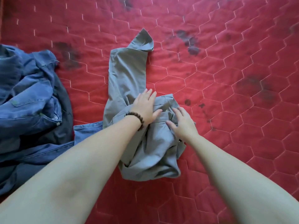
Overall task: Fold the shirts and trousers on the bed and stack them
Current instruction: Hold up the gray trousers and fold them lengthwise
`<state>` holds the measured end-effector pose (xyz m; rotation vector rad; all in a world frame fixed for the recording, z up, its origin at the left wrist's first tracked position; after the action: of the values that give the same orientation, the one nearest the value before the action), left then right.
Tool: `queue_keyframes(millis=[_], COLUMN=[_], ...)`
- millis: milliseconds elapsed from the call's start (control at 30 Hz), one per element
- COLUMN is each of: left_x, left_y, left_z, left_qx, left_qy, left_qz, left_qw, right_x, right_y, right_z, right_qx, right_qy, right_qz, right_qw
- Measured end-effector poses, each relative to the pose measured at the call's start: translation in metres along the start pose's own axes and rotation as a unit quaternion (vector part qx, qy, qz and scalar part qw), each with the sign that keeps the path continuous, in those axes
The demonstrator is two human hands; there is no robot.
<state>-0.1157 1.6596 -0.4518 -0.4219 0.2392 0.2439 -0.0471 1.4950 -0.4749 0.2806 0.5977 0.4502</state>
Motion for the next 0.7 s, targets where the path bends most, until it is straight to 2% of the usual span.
queue_keyframes(millis=[100, 167, 267, 400, 600, 700], left_x=[0.019, 0.019, 0.015, -0.002, -0.057, -0.09], left_y=[0.009, 0.014, 0.016, 0.01, -0.014, -0.031], left_z=[-0.017, -0.024, -0.021, 0.009, 0.096, 0.147], left_qx=[-0.006, -0.024, -0.05, -0.11, -0.141, -0.147], left_qy=[0.07, 0.067, 0.023, -0.054, -0.145, -0.172], left_qz=[0.0, 0.006, 0.012, 0.032, 0.025, 0.035], left_qw=[0.998, 0.997, 0.998, 0.992, 0.979, 0.973], right_x=[0.024, 0.029, 0.024, -0.001, -0.066, -0.105], right_y=[0.0, 0.0, 0.0, -0.004, 0.01, 0.03], right_z=[-0.015, -0.022, -0.02, 0.009, 0.101, 0.162], right_qx=[-0.02, -0.02, -0.04, 0.028, 0.063, 0.058], right_qy=[0.067, 0.085, 0.045, 0.003, -0.048, -0.074], right_qz=[0.014, 0.015, 0.03, 0.036, 0.03, 0.054], right_qw=[0.997, 0.996, 0.998, 0.999, 0.996, 0.994])
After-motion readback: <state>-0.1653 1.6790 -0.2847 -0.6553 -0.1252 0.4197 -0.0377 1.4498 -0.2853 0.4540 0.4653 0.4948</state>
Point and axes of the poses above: each hand's wrist, its own x-axis towards the middle knuckle, its own z-axis out of the back of the hand, y = z × x, the point moved 4 cm from there along x, towards the middle knuckle, and after that the axes turned 9 degrees about -z, right-handed, at the moved point
